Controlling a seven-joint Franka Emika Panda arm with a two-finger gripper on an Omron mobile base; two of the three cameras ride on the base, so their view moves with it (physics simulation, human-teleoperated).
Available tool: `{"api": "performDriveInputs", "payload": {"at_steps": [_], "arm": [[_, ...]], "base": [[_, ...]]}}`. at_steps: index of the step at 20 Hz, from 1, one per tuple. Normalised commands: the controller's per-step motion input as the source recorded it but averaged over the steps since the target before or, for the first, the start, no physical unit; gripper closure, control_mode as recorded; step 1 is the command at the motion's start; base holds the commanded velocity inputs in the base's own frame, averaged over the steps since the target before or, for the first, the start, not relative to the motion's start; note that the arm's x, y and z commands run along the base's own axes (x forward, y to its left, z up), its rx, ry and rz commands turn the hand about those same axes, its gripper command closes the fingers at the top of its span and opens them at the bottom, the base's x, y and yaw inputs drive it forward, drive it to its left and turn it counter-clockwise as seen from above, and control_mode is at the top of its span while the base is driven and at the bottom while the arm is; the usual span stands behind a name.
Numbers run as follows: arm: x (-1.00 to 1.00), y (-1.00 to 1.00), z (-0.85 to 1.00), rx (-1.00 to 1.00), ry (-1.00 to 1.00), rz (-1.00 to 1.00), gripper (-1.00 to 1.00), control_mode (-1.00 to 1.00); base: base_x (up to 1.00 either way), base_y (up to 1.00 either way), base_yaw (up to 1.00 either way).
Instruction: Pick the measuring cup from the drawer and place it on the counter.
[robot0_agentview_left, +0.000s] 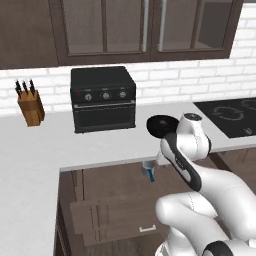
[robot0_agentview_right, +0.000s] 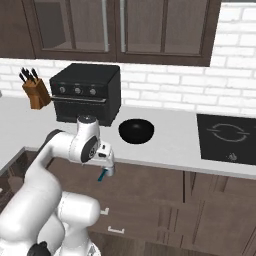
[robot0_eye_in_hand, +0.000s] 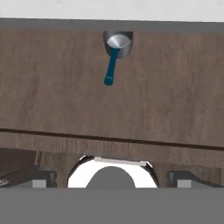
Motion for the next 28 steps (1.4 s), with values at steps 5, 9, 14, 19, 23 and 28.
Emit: {"api": "performDriveInputs", "payload": {"at_steps": [5,9,14,19,23,28], "arm": [[0.08,0.00,-0.62,0.00,0.02,0.08,-1.00,-1.00],[0.07,0.00,-0.54,0.00,0.00,0.06,-1.00,-1.00],[0.10,0.00,-0.47,0.00,0.04,0.05,-1.00,-1.00],[0.01,0.00,-0.67,0.00,0.11,0.04,-1.00,-1.00],[0.00,0.00,-0.82,0.00,0.10,0.04,-1.00,-1.00],[-0.47,0.00,-0.68,0.00,0.11,0.04,-1.00,-1.00]], "base": [[0.00,0.00,0.00],[0.00,0.00,0.00],[0.00,0.00,0.00],[0.00,0.00,0.00],[0.00,0.00,0.00],[0.00,0.00,0.00]]}}
